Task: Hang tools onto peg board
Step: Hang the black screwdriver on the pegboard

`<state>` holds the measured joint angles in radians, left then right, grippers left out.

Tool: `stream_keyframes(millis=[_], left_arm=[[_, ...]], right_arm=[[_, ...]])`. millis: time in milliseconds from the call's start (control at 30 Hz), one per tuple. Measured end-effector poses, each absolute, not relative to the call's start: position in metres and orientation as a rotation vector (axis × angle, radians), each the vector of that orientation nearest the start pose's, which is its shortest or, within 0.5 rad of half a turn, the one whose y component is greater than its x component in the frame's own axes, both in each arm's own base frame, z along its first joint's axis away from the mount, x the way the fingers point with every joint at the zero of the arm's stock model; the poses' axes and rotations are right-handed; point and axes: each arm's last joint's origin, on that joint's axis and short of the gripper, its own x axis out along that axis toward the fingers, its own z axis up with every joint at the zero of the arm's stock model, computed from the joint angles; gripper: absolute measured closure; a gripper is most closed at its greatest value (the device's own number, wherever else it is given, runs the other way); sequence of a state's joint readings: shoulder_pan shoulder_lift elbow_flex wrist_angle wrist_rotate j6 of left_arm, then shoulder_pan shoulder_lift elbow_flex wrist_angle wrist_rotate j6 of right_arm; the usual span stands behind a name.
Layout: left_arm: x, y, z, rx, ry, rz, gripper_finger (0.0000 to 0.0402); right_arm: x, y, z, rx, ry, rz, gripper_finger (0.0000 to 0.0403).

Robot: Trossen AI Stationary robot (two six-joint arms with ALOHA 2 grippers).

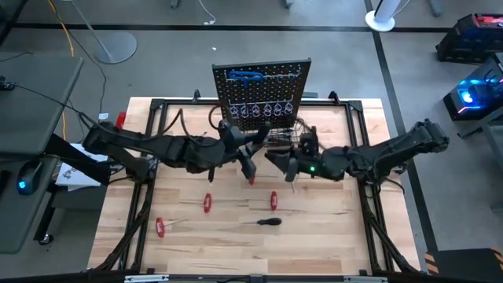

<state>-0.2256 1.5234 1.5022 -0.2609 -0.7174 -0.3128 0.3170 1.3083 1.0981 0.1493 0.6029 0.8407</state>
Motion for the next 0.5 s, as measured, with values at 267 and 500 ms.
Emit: stream_keyframes(millis=[267,500], left_arm=[[0.336,-0.056,0.398,-0.188,0.163,0.528,0.0299],[0.343,-0.054,0.396,-0.197,0.136,0.526,0.0299]], right_arm=[[0.288,0.065,0.372,0.756,-0.171,-0.291,0.0192],[0.291,0.051,0.376,0.72,-0.22,-0.314,0.0188]])
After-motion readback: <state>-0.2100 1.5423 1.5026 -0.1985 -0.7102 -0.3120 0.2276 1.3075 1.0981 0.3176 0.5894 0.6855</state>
